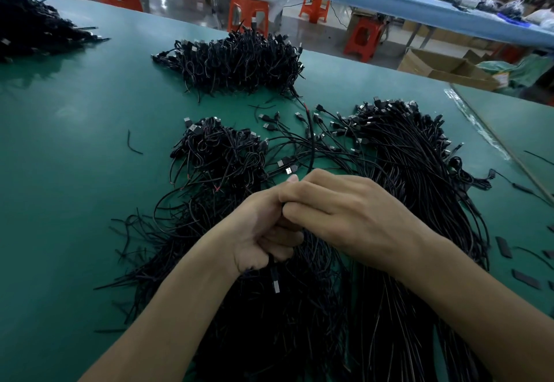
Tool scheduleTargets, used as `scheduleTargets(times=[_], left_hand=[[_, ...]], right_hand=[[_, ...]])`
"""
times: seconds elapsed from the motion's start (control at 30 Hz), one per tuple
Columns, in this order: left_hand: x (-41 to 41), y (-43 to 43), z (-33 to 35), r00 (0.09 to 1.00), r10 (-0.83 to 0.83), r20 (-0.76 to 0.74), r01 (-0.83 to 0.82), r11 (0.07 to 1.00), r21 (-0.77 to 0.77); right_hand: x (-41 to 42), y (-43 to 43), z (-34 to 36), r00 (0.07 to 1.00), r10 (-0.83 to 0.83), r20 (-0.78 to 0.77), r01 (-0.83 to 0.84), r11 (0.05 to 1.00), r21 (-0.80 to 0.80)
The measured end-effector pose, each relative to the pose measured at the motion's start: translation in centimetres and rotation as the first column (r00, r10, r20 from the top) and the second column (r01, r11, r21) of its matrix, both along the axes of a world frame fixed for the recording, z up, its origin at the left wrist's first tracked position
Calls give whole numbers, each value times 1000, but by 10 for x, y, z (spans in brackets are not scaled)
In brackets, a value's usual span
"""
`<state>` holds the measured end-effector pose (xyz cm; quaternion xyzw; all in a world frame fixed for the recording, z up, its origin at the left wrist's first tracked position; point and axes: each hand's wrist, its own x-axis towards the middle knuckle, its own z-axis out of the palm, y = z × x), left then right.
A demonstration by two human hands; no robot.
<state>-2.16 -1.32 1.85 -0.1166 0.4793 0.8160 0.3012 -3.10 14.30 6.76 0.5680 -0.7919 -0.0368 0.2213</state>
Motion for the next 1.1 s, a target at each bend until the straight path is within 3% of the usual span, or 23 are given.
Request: scheduleTargets(times=[0.23,0.5,0.9,1.0,1.1], left_hand=[[1,3,3,999,50,-17,-50,998,-44],[1,5,5,994,108,6,-107,992,-66],[5,3,12,991,128,-29,-123,985,123],[4,5,14,982,150,-115,-133,981,144],[7,3,16,939,121,-322,-99,992,83]], right_hand=[[0,-1,1,998,11,55,-10,1000,-6],[-5,1,1,999,-35,-18,35,999,-18],[-12,-3,-17,984,-141,-108,113,967,-229],[-11,-1,-21,974,-219,-55,193,933,-305],[-9,2,-25,945,-316,84,321,852,-413]])
